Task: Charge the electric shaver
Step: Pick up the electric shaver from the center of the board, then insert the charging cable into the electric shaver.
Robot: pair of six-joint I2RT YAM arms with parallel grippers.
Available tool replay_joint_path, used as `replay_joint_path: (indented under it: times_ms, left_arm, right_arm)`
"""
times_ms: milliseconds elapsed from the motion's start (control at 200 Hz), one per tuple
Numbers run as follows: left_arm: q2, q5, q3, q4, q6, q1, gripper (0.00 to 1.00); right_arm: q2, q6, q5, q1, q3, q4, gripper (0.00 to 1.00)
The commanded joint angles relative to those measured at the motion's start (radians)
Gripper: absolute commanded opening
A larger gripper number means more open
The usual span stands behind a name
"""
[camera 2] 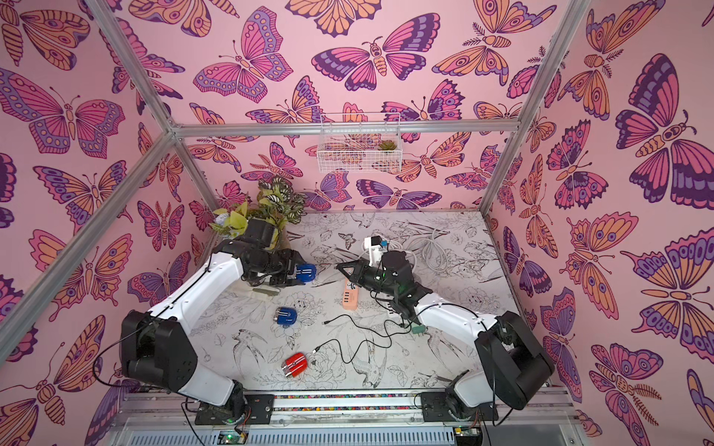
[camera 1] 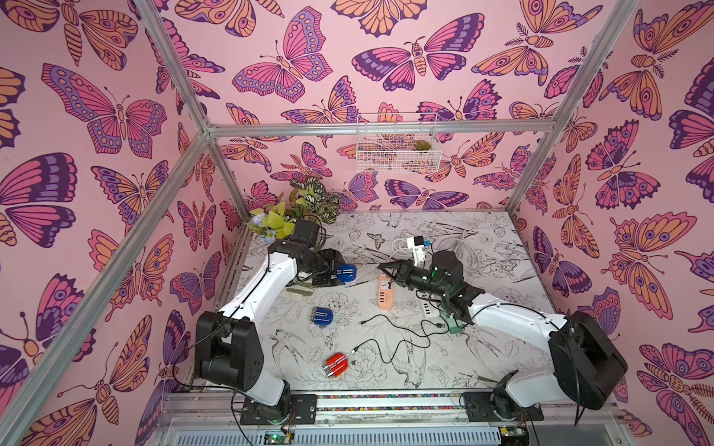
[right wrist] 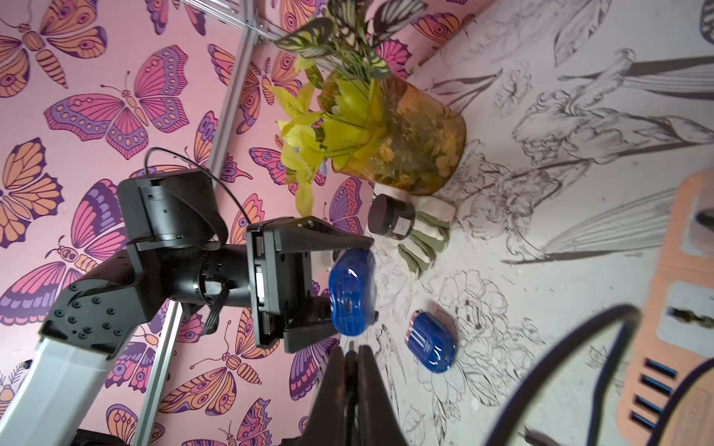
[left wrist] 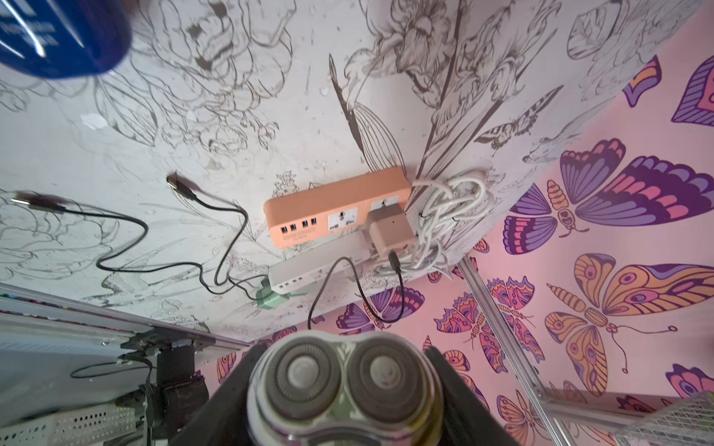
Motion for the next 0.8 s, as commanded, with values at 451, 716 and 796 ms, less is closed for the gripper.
replay_joint_path:
  times_ms: [451,716,796]
  left_arm:
    - [-0.015,0.09,-0.02,0.08,-0.088,0.008,0.0]
    - [-0.01,0.088,-0.022,0.079,-0.086,0.002,0.0]
    - [-0.01,0.085,-0.018,0.08,-0.086,-0.001,0.0]
  right_arm:
    - [0.053,-0.051,0.12,0.086,0.071,0.049,0.0]
    - [0.088,-0.06,0.101,0.098,0.105,0.034,0.0]
    - [0.098,-0.061,0.096,0.1,0.109,0.031,0.0]
